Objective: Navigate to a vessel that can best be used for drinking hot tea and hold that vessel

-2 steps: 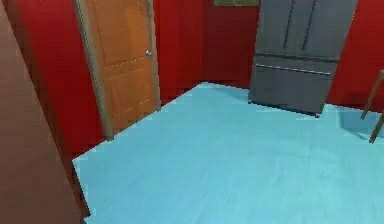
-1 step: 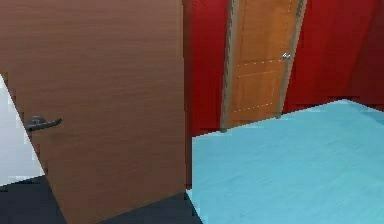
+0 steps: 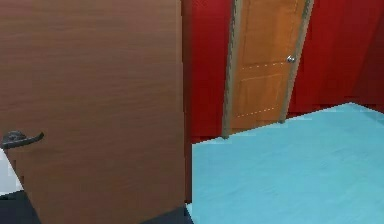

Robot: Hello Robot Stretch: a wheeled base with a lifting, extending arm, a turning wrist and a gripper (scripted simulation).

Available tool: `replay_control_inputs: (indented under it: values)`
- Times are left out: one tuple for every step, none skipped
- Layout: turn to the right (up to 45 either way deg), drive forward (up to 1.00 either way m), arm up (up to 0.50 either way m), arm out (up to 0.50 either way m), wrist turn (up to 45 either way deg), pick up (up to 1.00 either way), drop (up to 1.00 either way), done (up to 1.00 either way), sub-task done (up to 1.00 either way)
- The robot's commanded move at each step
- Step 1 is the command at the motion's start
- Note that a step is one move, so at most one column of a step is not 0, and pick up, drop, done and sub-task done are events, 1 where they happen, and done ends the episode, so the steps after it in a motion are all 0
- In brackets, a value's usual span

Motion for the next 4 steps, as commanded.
replay_control_inputs:
  values:
    - [-42.0,0.00,0.00,0.00,0.0,0.00,0.00,0.00,0.00]
    - [0.0,0.15,0.00,0.00,0.0,0.00,0.00,0.00,0.00]
    - [-45.0,0.00,0.00,0.00,0.0,0.00,0.00,0.00,0.00]
    - [-24.0,0.00,0.00,0.00,0.0,0.00,0.00,0.00,0.00]
